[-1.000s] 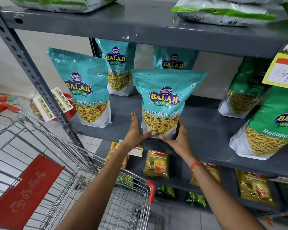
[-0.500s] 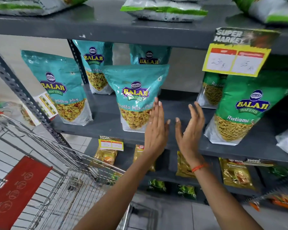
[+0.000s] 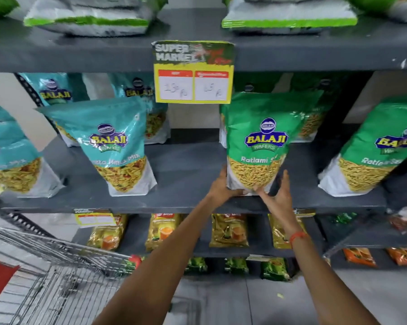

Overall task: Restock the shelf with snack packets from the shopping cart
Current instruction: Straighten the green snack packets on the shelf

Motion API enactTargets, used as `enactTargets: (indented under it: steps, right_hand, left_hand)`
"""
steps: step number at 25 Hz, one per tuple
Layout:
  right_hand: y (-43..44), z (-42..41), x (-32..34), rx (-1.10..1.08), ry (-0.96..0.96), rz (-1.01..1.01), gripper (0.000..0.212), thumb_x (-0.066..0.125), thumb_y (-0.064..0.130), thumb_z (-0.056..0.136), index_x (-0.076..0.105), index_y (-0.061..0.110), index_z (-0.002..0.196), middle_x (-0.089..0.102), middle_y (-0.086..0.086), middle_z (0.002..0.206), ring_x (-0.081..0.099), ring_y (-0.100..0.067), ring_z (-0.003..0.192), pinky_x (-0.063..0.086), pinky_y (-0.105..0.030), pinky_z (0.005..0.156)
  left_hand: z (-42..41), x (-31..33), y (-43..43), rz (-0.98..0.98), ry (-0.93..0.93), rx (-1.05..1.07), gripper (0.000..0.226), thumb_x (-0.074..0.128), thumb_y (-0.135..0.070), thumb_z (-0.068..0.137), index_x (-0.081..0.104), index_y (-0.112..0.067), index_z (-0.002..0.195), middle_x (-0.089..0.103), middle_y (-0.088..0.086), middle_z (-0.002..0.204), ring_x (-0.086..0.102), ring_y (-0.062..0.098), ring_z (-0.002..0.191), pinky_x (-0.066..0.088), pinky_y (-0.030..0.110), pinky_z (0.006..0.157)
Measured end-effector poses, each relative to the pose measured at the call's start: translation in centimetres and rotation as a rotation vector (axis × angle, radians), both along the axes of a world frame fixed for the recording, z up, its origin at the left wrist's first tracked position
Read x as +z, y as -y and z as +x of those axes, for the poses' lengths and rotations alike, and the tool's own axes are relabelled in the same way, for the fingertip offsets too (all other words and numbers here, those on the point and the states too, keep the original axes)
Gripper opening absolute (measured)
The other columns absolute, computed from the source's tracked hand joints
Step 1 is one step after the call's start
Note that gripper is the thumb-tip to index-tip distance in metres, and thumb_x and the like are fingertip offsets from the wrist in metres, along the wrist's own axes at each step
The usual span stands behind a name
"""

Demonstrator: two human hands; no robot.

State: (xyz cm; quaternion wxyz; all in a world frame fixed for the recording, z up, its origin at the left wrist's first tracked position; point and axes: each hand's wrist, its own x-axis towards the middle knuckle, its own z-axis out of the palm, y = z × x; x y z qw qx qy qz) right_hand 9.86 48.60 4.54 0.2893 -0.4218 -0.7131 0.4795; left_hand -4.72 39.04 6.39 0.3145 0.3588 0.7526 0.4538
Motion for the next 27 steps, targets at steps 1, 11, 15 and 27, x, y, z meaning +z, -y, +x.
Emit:
enactTargets:
  steps: [1, 11, 15, 27]
  right_hand:
    - [-0.6, 0.1, 0.1, 0.056, 0.008, -0.031, 0.102, 0.075, 0.033, 0.074, 0.008, 0.017, 0.149, 0.025, -0.003, 0.156, 0.026, -0.018, 0.143, 0.027, -0.036, 0.113]
    - [-2.4, 0.5, 0.1, 0.107, 0.029, 0.020, 0.085, 0.080, 0.033, 0.068, 0.032, 0.020, 0.137, 0.046, -0.004, 0.141, 0.045, -0.020, 0.130, 0.037, -0.028, 0.097]
    - [-2.2, 0.4, 0.2, 0.120, 0.034, 0.056, 0.086, 0.081, 0.034, 0.068, 0.032, 0.019, 0.137, 0.045, -0.005, 0.141, 0.045, -0.021, 0.129, 0.037, -0.028, 0.096]
    - [-1.3, 0.5, 1.6, -0.101, -0.130, 0.537, 0.072, 0.059, 0.043, 0.084, 0.031, 0.006, 0.139, 0.039, -0.015, 0.144, 0.036, -0.024, 0.135, 0.025, -0.016, 0.108]
  left_hand:
    - [0.0, -0.2, -0.3, -0.003, 0.001, 0.011, 0.092, 0.077, -0.019, 0.074, 0.018, -0.015, 0.145, 0.041, 0.009, 0.147, 0.042, 0.029, 0.133, 0.039, 0.037, 0.104]
    - [0.3, -0.7, -0.9, 0.000, -0.043, 0.014, 0.081, 0.076, -0.026, 0.073, 0.030, -0.015, 0.139, 0.047, 0.007, 0.143, 0.046, 0.026, 0.129, 0.037, 0.024, 0.092]
    - [0.0, -0.7, -0.5, -0.019, -0.034, 0.004, 0.087, 0.078, -0.028, 0.070, 0.027, -0.016, 0.139, 0.045, 0.007, 0.144, 0.046, 0.026, 0.129, 0.039, 0.027, 0.097]
    - [5.8, 1.9, -1.1, 0.218, -0.834, 0.253, 0.080, 0.024, -0.056, 0.090, -0.017, -0.013, 0.144, -0.021, 0.002, 0.152, -0.025, 0.008, 0.141, -0.017, 0.027, 0.117]
